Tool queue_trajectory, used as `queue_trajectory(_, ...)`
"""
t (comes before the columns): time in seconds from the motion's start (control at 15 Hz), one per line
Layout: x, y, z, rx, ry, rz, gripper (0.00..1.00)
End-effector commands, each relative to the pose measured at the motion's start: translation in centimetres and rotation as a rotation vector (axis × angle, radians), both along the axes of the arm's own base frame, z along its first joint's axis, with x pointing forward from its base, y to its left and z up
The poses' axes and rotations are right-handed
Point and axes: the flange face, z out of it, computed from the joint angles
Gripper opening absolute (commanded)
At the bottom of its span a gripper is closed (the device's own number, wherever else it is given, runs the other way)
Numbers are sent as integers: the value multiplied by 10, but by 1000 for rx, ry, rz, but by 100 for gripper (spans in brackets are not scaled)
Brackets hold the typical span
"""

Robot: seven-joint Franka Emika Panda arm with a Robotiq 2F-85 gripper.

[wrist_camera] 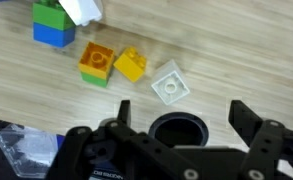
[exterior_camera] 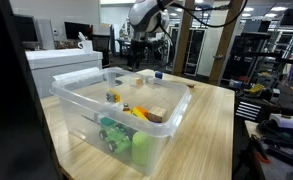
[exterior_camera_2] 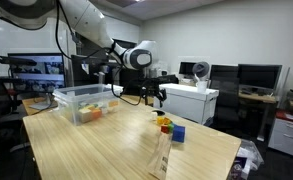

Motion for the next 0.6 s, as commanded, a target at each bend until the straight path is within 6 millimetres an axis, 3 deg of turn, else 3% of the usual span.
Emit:
queue_trajectory(0.0,10,0,-36,-50,17,-22,100)
queue_trajectory(0.07,13,3,-51,-57,34,-13,100)
queue_trajectory(0.13,16,5,-58,-64,41,6,75)
queue_trajectory(0.2,17,6,-59,-69,43,12,73)
queue_trajectory(0.53,20,2,-56,-93,45,27,37)
